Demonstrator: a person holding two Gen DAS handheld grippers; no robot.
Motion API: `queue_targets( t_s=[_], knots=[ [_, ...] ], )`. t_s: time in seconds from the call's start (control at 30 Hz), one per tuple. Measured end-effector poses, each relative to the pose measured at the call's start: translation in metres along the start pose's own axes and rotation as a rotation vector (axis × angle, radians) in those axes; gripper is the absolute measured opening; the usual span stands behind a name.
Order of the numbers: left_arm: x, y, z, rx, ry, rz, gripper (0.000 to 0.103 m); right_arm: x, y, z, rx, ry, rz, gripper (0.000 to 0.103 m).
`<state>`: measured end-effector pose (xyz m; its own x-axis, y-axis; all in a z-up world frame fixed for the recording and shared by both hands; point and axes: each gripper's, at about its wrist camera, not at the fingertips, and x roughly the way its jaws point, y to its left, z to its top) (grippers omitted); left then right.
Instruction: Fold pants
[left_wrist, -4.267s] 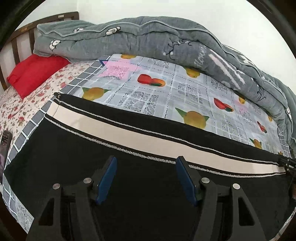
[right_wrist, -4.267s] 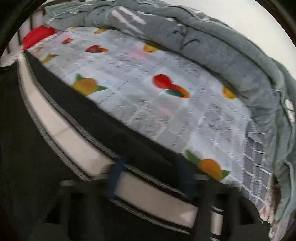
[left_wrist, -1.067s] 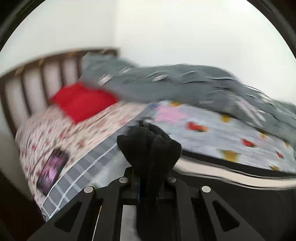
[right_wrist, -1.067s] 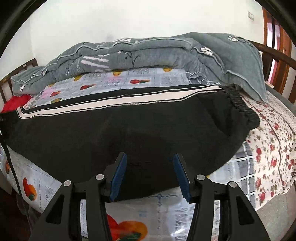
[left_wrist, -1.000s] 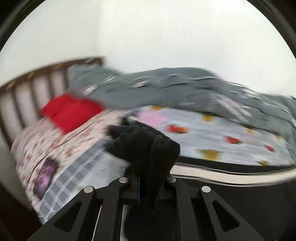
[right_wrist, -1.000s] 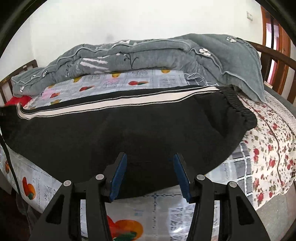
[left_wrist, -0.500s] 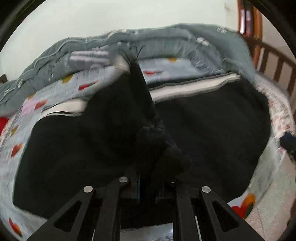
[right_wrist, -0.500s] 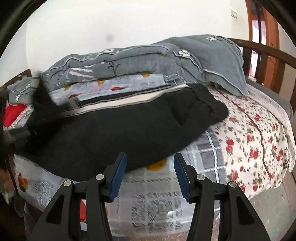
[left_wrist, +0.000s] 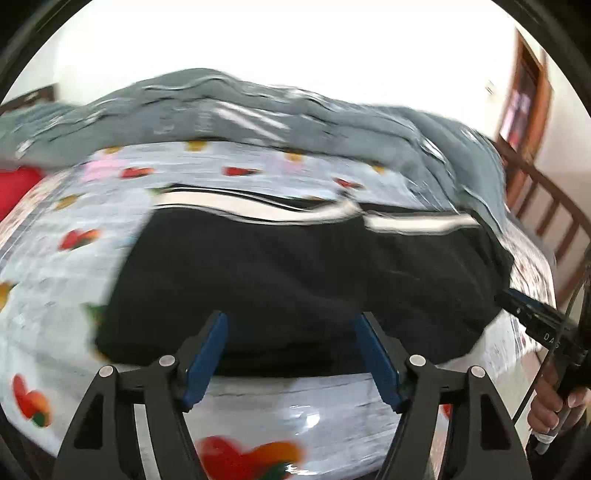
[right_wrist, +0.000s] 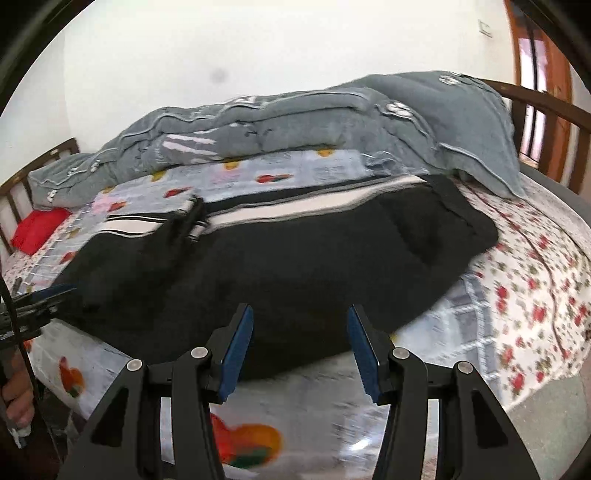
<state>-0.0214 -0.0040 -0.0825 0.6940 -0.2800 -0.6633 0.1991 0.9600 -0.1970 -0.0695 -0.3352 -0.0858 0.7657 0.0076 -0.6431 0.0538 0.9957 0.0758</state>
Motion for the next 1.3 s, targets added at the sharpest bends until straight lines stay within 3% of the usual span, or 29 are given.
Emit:
queue_targets(
  t_s=[0.2, 0.37, 0.43, 0.47, 0.5, 0.6, 0.7, 0.73, 0.83, 1.0, 1.13, 1.23, 1.3],
  knots=[
    [0.003, 0.077, -0.011, -0.129, 0.038, 0.167, 0.073, 0.03, 0.049, 0.017, -0.005, 0.051, 0.143, 0.054],
    [0.006, 0.109, -0.02, -0.186, 0.054, 0.187, 0.073, 0.062, 0.078, 0.023, 0.059, 0.103, 0.271, 0.054],
    [0.008, 0.111, -0.016, -0.188, 0.047, 0.176, 0.073, 0.07, 0.083, 0.026, 0.073, 0.1, 0.261, 0.032],
    [0.008, 0.109, -0.011, -0.18, 0.037, 0.17, 0.073, 0.07, 0.087, 0.027, 0.074, 0.089, 0.275, 0.012],
    [0.009, 0.106, -0.004, -0.163, 0.026, 0.171, 0.073, 0.066, 0.091, 0.029, 0.063, 0.07, 0.303, 0.01],
    [0.017, 0.096, 0.009, -0.113, 0.017, 0.175, 0.074, 0.057, 0.102, 0.027, -0.004, 0.008, 0.232, 0.009],
    [0.043, 0.095, 0.001, -0.125, 0.131, 0.207, 0.075, 0.077, 0.106, 0.008, -0.062, 0.102, 0.147, 0.007],
    [0.053, 0.098, -0.006, -0.14, 0.171, 0.222, 0.077, 0.077, 0.105, 0.003, -0.061, 0.097, 0.15, 0.007],
    [0.055, 0.096, -0.016, -0.129, 0.134, 0.244, 0.08, 0.067, 0.103, -0.003, -0.1, 0.065, 0.166, 0.008],
    [0.044, 0.099, -0.007, -0.144, 0.138, 0.21, 0.079, 0.055, 0.074, 0.004, -0.013, 0.078, 0.203, 0.033],
    [0.037, 0.109, -0.001, -0.17, 0.115, 0.208, 0.074, 0.026, 0.031, 0.007, 0.004, -0.003, 0.042, 0.038],
    [0.043, 0.112, 0.004, -0.167, 0.125, 0.174, 0.07, 0.007, -0.014, 0.007, 0.024, -0.051, -0.104, 0.05],
    [0.046, 0.111, 0.008, -0.146, 0.111, 0.192, 0.072, 0.002, -0.049, 0.004, 0.072, -0.066, -0.179, 0.06]
  ],
)
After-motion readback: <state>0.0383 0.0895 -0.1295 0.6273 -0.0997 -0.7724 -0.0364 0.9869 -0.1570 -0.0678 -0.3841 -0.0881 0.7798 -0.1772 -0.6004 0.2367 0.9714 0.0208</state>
